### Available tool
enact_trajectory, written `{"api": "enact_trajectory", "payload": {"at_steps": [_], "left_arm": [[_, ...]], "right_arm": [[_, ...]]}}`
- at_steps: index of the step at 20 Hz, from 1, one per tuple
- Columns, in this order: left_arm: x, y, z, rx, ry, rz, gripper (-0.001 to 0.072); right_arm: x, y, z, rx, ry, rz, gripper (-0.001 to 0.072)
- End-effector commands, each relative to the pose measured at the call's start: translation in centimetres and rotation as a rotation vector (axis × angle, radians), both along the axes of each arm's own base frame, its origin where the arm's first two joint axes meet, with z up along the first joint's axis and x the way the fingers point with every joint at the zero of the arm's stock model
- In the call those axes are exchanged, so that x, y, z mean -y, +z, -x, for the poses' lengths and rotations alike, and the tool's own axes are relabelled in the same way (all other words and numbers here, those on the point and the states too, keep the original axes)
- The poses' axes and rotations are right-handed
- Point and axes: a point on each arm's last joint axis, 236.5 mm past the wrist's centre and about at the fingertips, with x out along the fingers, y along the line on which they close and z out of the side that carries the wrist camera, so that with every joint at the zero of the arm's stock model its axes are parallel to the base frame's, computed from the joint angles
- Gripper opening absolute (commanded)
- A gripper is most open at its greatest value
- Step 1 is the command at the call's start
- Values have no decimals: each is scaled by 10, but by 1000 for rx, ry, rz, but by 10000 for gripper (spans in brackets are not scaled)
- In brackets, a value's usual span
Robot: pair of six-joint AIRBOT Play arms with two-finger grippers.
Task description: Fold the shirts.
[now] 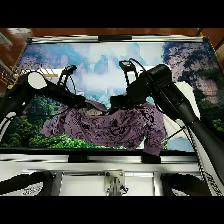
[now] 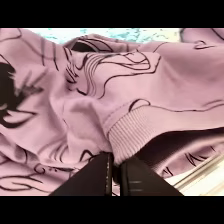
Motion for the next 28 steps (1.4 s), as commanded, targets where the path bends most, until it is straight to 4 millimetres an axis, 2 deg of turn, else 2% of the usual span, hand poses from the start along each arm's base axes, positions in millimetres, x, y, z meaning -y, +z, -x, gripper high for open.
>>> {"api": "enact_trajectory", "payload": {"at_steps": [1, 2, 3, 4, 6, 8, 10, 12, 14, 15, 17, 20, 22, 24, 25, 28], "left_arm": [[-14, 1, 6, 1, -5, -45, 66], [-20, -6, 5, -8, 3, -62, 116], [-25, -9, 2, -18, 16, -64, 221], [-32, -9, -1, -12, 22, -66, 255], [-50, 2, -8, 2, 38, -69, 481], [-78, 28, -21, 33, 80, -76, 630], [-123, 54, -35, 92, 128, -130, 626], [-181, 74, -52, 161, 241, -222, 596], [-247, 76, -51, 163, 355, -359, 484], [-275, 72, -45, 139, 411, -416, 484], [-310, 63, -41, 118, 501, -458, 484], [-335, 39, -46, 136, 543, -508, 470], [-346, 15, -45, 131, 537, -557, 470], [-352, -17, -36, 98, 520, -601, 461], [-355, -31, -31, 87, 508, -625, 397], [-351, -61, -27, 102, 483, -641, 397]], "right_arm": [[-6, 1, 0, 1, 12, -22, 72], [-9, 0, 2, -10, 14, -31, 72], [-11, -1, 4, -20, 16, -40, 72], [-12, -1, 4, -24, 17, -44, 72], [-13, 0, 3, -14, 32, -44, 72], [-13, 0, 3, -10, 44, -41, 72], [-13, -1, 4, -8, 54, -37, 73], [-13, -1, 4, 1, 76, -32, 73], [-12, -1, 3, 16, 115, -20, 73], [-12, -1, 3, 24, 133, -13, 73], [-12, -1, 3, 31, 151, -8, 73], [-10, -1, 2, 39, 164, 3, 73], [-6, -2, 0, 48, 162, 20, 74], [-3, -3, -3, 58, 159, 37, 74], [-2, -3, -3, 58, 159, 42, 74], [-2, -3, -3, 55, 152, 41, 73]]}}
